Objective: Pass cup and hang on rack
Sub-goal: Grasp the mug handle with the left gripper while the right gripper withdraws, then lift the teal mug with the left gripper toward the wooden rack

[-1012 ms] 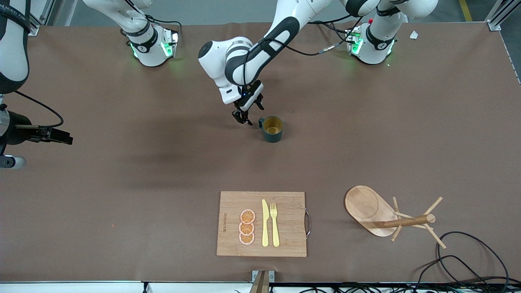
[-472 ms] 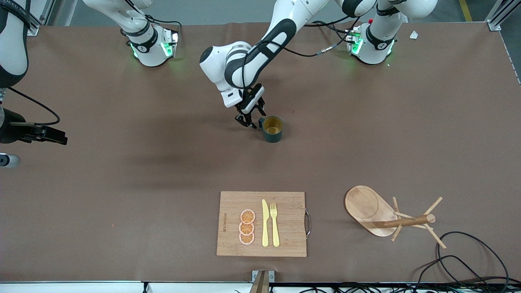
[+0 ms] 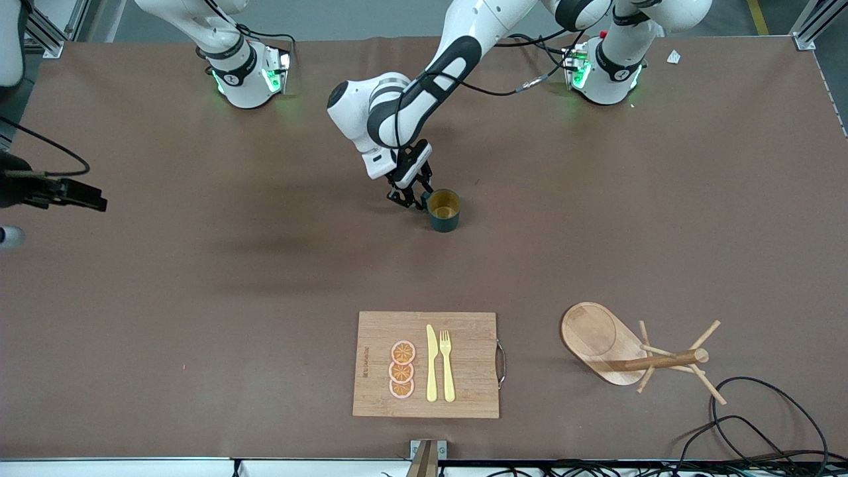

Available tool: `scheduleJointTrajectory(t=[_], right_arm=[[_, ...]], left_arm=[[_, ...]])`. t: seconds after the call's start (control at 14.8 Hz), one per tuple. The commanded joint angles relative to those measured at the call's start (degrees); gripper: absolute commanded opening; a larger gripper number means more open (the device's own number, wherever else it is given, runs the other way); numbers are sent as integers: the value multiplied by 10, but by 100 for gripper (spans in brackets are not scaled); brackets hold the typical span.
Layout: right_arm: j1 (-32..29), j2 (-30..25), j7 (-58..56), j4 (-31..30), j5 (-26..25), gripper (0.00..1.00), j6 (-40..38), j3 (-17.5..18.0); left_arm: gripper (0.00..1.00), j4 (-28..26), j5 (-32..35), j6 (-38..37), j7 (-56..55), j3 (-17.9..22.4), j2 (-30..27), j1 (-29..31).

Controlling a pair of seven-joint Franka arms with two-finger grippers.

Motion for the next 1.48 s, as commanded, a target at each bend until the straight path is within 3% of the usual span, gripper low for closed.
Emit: scheduleJointTrajectory(t=[0.0,0.07,0.27,0.4,0.74,1.01,1.42], right_arm=[[-4,-69,4,-68,9,100,5,2],[-5,-87,1,-88,9,100,11,1],[-5,-121,-2,-114,9,100,14,0],[-5,-132,-1,-125,9,100,16,0],[-13,-161,-2,-153,16,100,28,-1],[-14,-166,-2,-159,21,100,34,-1],[-17,-166,-16,-158,35,100,46,-5]], left_arm=[[18,15,10,-7,-10,7,9,-8],[11,15,10,-7,-10,7,8,-8],[10,15,9,-7,-9,12,6,-7],[3,17,9,-7,-5,15,0,-7],[0,28,-7,-14,25,9,-67,30],[0,28,-87,-14,129,10,-154,96],[0,27,-274,-12,351,9,-270,249]])
